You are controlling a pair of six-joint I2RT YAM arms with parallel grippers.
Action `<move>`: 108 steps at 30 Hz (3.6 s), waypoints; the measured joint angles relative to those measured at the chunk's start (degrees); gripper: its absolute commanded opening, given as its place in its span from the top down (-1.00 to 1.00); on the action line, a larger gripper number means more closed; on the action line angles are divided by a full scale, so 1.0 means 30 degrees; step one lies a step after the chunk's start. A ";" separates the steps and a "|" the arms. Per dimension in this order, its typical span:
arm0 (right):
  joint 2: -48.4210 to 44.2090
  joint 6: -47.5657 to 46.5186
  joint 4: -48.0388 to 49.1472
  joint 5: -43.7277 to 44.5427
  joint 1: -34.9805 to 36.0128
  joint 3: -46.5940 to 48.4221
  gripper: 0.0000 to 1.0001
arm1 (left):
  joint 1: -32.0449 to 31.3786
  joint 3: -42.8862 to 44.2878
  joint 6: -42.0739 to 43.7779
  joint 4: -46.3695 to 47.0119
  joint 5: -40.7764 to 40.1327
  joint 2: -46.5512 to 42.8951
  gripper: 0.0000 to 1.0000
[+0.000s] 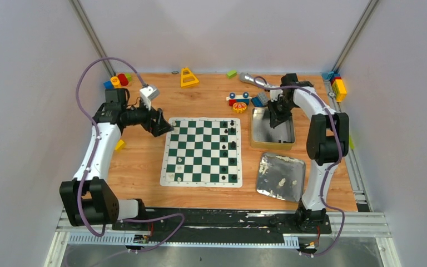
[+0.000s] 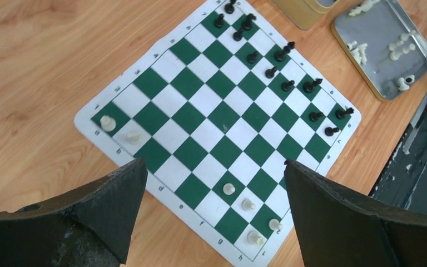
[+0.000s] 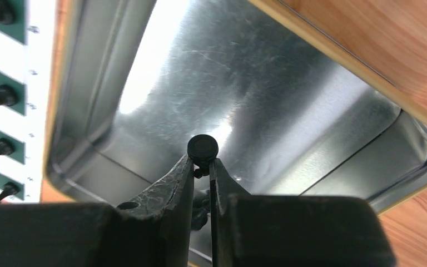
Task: Set up the chess pieces on the board
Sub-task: Pick up the chess piece from the storage box, then place the chess piece on the chessboard.
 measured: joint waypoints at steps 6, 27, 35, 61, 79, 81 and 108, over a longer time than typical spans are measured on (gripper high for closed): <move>-0.1552 -0.0291 -0.0007 -0.3009 0.0000 0.0000 1.00 | -0.3089 0.0780 0.0699 0.0306 -0.0095 0.0801 -0.98; -0.3126 -0.4772 -0.4320 -1.7770 0.5297 0.1005 0.96 | -1.0768 0.6834 0.8750 0.1319 0.2375 0.5901 -0.79; -0.2594 -0.5406 -0.5282 -1.8717 0.5785 0.1814 0.95 | -1.1548 0.6849 1.2633 -0.1574 0.2346 0.6492 -0.54; -0.2018 -0.5639 -0.5952 -1.9059 0.5799 0.1923 0.93 | -1.2313 0.7169 1.4171 -0.2951 0.2914 0.6878 -0.05; -0.1719 -0.5785 -0.6433 -1.9059 0.5901 0.2106 0.91 | -1.2444 0.7410 1.5016 -0.3432 0.2761 0.7074 0.51; -0.1668 -0.5785 -0.6470 -1.9052 0.5901 0.2142 0.89 | -1.2437 0.7402 1.5052 -0.3461 0.2674 0.7074 0.61; -0.1013 -0.4080 -0.5748 -1.8389 0.4947 0.3104 0.06 | -1.2342 0.3730 0.6149 0.4058 -0.2849 0.5493 1.00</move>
